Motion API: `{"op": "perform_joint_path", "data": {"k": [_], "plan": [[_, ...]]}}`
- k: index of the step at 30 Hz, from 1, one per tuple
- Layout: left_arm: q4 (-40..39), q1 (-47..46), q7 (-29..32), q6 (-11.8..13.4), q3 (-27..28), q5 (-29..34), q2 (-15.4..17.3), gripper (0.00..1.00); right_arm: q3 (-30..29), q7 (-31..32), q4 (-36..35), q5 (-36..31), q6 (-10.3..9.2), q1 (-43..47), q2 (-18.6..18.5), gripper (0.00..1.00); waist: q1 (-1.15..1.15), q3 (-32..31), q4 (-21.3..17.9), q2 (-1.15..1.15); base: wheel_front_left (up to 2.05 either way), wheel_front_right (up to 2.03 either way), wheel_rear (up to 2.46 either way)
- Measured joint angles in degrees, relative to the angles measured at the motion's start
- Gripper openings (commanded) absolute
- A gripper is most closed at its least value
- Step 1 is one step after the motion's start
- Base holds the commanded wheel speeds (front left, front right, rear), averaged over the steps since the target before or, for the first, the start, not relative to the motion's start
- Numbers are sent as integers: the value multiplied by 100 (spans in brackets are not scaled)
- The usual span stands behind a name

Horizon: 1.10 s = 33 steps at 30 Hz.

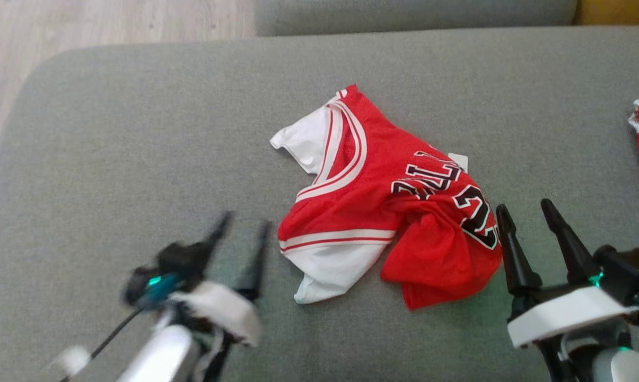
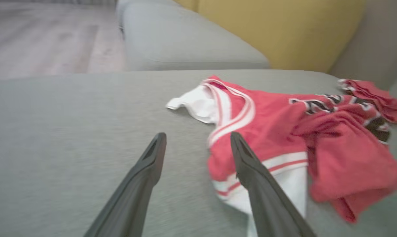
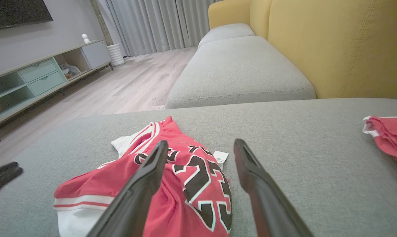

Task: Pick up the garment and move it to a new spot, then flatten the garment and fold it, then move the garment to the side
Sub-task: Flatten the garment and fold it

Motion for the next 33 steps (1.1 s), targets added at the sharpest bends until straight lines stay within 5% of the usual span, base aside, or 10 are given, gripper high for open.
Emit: {"op": "perform_joint_path", "data": {"k": [3,11,12,13,14,19,33], "plan": [[347,-366,308,-392,-309,-238,-360,100,67,1,-2,0,0,-171,0,100,1,156,-31,0,0,0,0],[1511,-936,471,-808,-436,-439,-661,100,138,-1,91,44,0,-344,0,100,1,492,-252,0,0,0,0],[1630,-983,476,-872,-450,-471,-684,91,138,-1,101,44,0,-344,0,100,1,514,-282,0,0,0,0],[1705,-1020,476,-934,-471,-522,-704,35,137,-2,111,45,0,-344,0,100,1,533,-307,0,0,0,0],[1742,-1048,464,-973,-513,-521,-716,0,135,-18,127,57,0,-344,0,100,1,547,-326,0,0,0,0],[1541,-1214,201,-1083,-675,-394,-756,0,70,-85,212,105,0,-346,0,100,0,510,-348,0,0,0,0],[-619,-2255,354,-1273,-1506,-51,-1083,0,-393,-230,344,169,0,-349,1,100,0,111,-405,0,0,0,0]]}}
